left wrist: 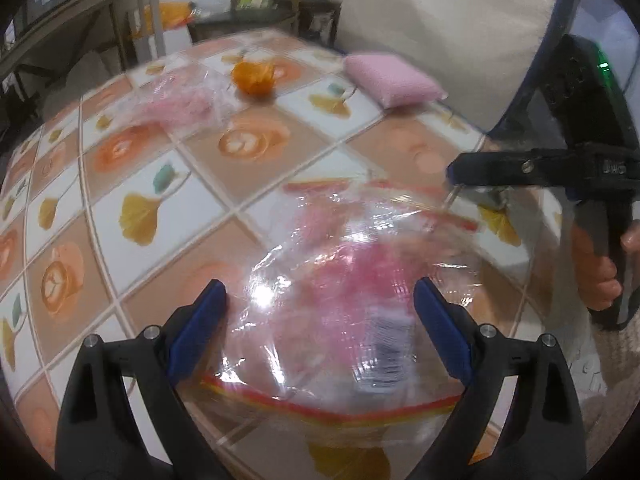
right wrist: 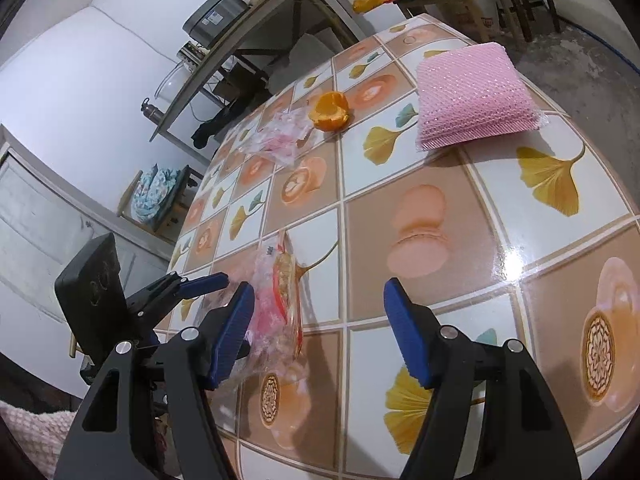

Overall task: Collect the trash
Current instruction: 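Grasp the clear bag with pink contents with the left tool, then grasp the clear bag with red print with the right tool while the left tool holds its bag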

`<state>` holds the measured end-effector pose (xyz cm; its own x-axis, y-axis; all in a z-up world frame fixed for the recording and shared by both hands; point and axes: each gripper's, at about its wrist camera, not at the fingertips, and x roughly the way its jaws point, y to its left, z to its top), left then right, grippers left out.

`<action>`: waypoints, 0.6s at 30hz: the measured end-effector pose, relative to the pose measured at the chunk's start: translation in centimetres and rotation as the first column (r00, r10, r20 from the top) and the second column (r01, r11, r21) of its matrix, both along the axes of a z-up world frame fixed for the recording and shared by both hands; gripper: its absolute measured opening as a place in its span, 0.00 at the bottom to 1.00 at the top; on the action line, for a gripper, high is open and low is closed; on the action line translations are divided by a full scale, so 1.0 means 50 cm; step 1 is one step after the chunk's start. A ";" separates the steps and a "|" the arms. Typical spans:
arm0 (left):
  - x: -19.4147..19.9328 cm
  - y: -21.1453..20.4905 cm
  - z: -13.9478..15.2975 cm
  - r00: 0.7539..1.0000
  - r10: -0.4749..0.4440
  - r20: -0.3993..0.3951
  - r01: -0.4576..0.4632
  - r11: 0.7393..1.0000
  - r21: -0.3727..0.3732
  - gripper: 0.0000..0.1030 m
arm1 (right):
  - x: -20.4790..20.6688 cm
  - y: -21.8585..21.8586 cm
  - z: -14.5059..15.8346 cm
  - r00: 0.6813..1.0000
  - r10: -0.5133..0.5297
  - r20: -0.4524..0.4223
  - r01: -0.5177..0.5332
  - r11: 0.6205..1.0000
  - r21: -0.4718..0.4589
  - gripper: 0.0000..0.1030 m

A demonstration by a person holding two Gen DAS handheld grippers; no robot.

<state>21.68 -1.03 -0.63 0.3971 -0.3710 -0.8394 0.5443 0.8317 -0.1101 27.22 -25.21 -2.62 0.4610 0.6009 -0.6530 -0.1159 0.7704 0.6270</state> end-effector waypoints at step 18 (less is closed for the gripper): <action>-0.027 0.043 0.011 0.996 0.089 0.007 -0.089 0.995 -0.033 0.12 | -0.018 -0.011 -0.009 0.999 -0.032 0.006 0.032 0.999 0.010 0.64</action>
<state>20.31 1.13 -0.10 0.4365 -0.3610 -0.8241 0.4692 0.8729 -0.1339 26.32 -25.74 -3.08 0.4837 0.5921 -0.6446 -0.0950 0.7676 0.6338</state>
